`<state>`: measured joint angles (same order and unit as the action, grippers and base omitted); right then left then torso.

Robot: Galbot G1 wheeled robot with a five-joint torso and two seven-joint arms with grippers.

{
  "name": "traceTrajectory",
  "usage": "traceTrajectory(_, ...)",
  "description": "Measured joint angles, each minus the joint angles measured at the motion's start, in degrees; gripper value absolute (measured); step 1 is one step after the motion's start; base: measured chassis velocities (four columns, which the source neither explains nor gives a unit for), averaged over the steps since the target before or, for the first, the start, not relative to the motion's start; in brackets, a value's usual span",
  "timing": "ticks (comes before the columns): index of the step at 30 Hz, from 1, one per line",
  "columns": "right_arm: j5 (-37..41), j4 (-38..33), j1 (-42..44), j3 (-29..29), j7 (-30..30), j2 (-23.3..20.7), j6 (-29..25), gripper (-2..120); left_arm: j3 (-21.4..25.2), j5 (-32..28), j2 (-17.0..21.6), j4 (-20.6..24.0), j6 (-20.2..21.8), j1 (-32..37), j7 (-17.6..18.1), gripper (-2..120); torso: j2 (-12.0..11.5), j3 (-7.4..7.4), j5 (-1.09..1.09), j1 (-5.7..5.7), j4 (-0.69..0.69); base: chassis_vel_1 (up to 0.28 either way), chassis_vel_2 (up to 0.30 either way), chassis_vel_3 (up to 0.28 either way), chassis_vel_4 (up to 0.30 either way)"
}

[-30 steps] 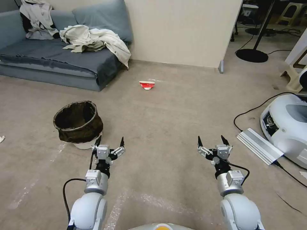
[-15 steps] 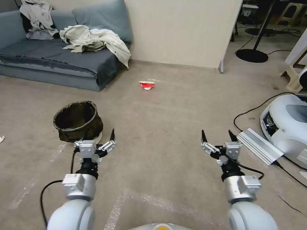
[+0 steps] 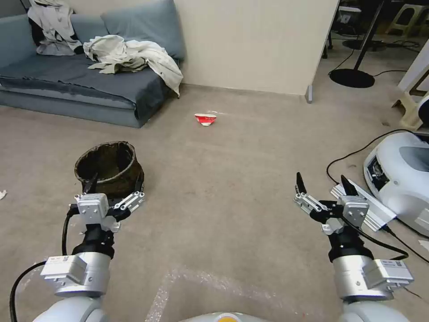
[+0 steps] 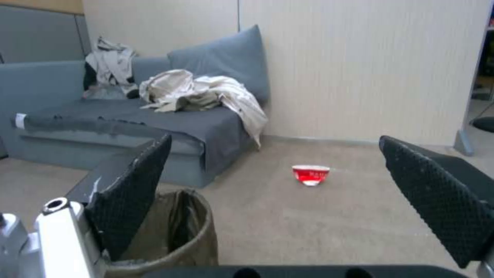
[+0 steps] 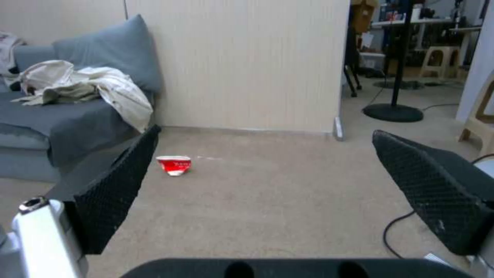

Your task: Pick up the trash can from the floor.

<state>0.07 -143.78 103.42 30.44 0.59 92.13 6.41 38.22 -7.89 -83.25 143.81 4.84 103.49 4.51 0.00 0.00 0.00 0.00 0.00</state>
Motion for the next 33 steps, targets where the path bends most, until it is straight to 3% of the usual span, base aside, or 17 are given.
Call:
traceTrajectory(8,0.9,0.7,-0.1,0.7,-0.3,0.1,-1.0,100,-0.2,0.1,-0.5,-1.9,-2.8,-0.1,0.0,100,0.0,0.00,0.00,0.00,0.00,0.000,0.000,0.000,0.000)
traceTrajectory(33,0.5,1.8,-0.5,0.6,-1.0,0.0,-1.0,100,-0.3,0.0,-0.6,-1.8,-2.6,-0.4,0.1,100,0.0,0.00,0.00,0.00,0.00,0.000,0.000,0.000,0.000)
